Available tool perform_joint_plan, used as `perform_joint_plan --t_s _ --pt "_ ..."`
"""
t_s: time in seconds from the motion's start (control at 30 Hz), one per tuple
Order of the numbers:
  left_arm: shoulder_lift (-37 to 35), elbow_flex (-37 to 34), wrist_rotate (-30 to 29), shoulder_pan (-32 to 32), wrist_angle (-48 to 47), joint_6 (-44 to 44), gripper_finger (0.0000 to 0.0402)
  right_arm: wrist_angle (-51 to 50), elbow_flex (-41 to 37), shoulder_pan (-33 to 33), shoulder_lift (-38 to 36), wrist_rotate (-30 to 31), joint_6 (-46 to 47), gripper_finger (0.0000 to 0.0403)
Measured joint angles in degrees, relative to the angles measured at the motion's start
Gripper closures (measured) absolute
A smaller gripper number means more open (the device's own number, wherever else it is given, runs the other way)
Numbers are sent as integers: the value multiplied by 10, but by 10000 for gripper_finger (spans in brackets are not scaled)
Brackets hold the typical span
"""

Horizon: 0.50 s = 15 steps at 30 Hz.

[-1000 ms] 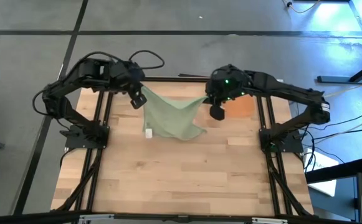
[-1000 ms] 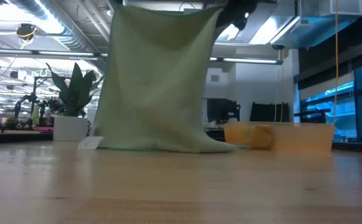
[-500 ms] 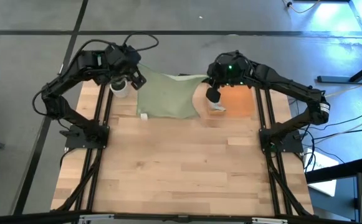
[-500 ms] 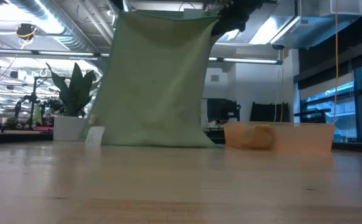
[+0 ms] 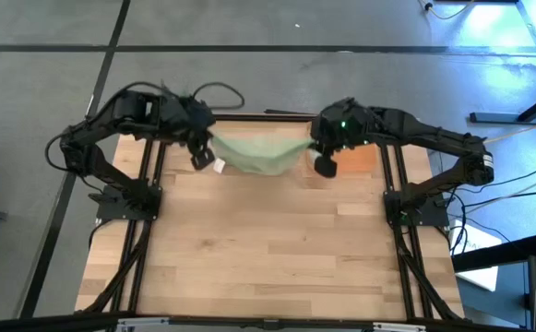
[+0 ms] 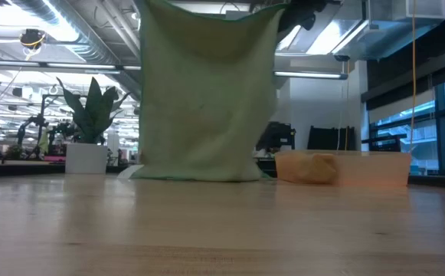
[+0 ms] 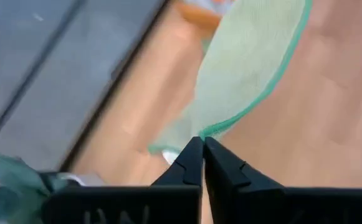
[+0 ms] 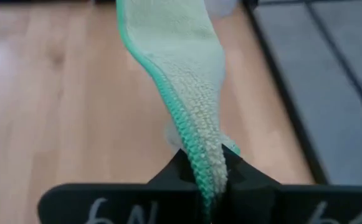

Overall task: Roll microfiber towels into tight, uniform cylinder then place into a basket
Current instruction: Fold the green microfiber towel

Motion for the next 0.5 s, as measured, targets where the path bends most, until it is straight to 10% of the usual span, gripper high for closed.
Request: perform_joint_plan --t_s 0.5 --pt "1 -144 110 -158 -4 -197 402 -96 -46 80 7 -49 83 397"
